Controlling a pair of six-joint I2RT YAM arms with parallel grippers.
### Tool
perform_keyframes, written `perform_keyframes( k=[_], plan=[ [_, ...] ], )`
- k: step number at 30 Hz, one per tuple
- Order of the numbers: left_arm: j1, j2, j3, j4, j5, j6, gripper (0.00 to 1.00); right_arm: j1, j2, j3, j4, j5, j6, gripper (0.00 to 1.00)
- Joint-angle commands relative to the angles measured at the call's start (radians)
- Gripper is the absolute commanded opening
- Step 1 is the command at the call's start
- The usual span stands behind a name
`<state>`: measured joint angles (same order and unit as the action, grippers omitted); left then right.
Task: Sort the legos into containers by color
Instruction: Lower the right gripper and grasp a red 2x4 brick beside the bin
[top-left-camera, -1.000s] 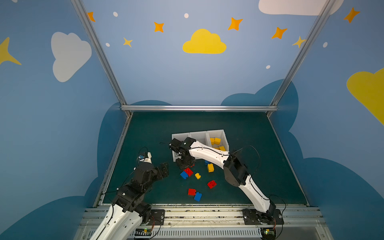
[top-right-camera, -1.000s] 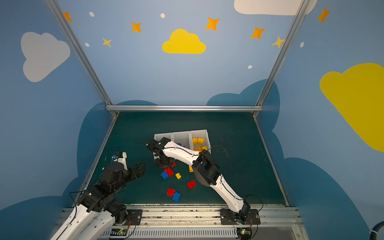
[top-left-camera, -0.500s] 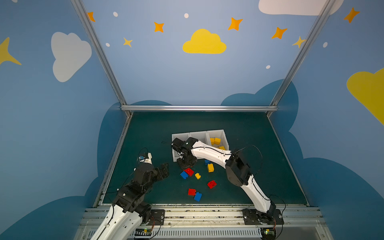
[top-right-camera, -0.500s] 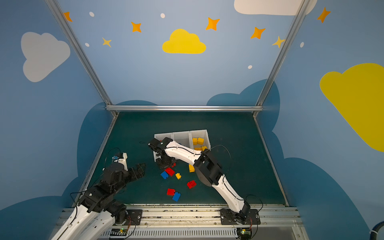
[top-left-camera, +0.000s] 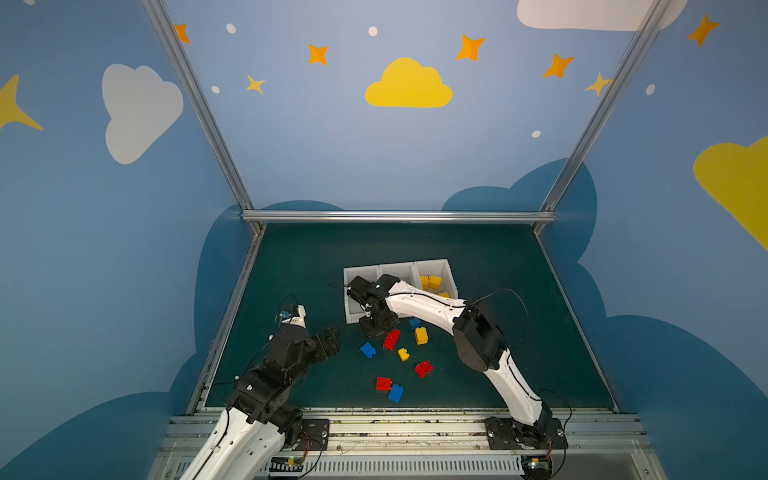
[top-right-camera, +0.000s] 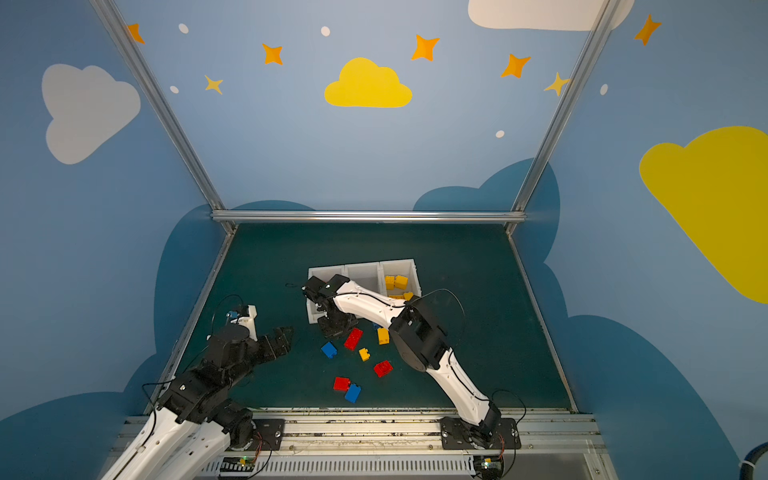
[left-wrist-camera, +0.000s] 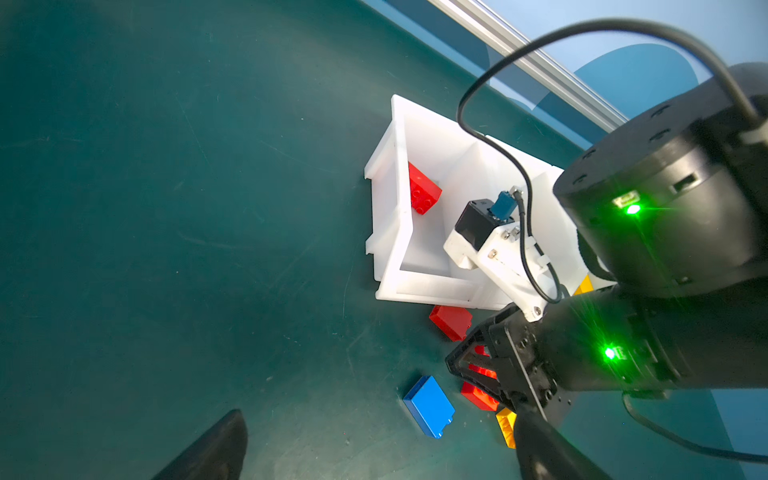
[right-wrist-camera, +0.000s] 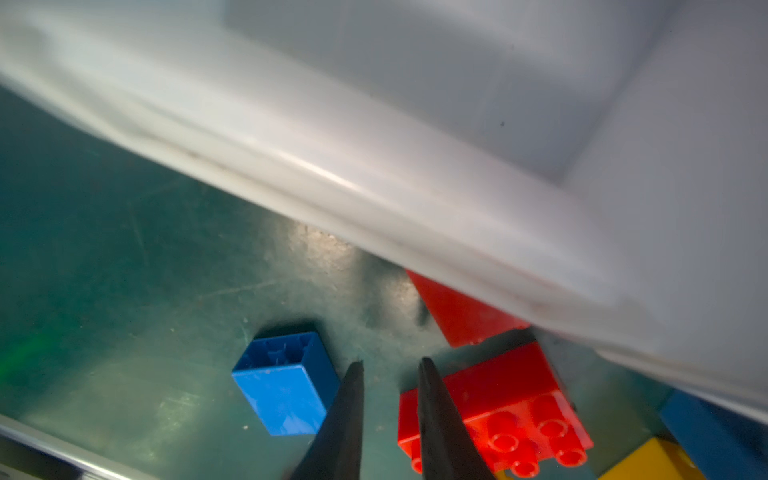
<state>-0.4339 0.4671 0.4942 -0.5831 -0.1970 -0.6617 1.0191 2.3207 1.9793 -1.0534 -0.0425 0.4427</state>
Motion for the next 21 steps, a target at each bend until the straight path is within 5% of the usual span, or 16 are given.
perform_keyframes(
  k=[1,10,21],
  plan=[
    [0.003,-0.006,-0.003,0.004,0.013,-0.006,0.99,-0.008,-0.037,-0.009,-0.030,0.017,-0.009,0.28],
    [0.003,-0.001,-0.010,0.011,0.022,-0.006,0.99,-0.033,-0.161,-0.121,-0.033,0.064,0.048,0.51],
    [0.002,0.005,-0.015,0.020,0.032,-0.003,0.99,-0.068,-0.169,-0.205,0.007,0.057,0.161,0.63]
  ],
)
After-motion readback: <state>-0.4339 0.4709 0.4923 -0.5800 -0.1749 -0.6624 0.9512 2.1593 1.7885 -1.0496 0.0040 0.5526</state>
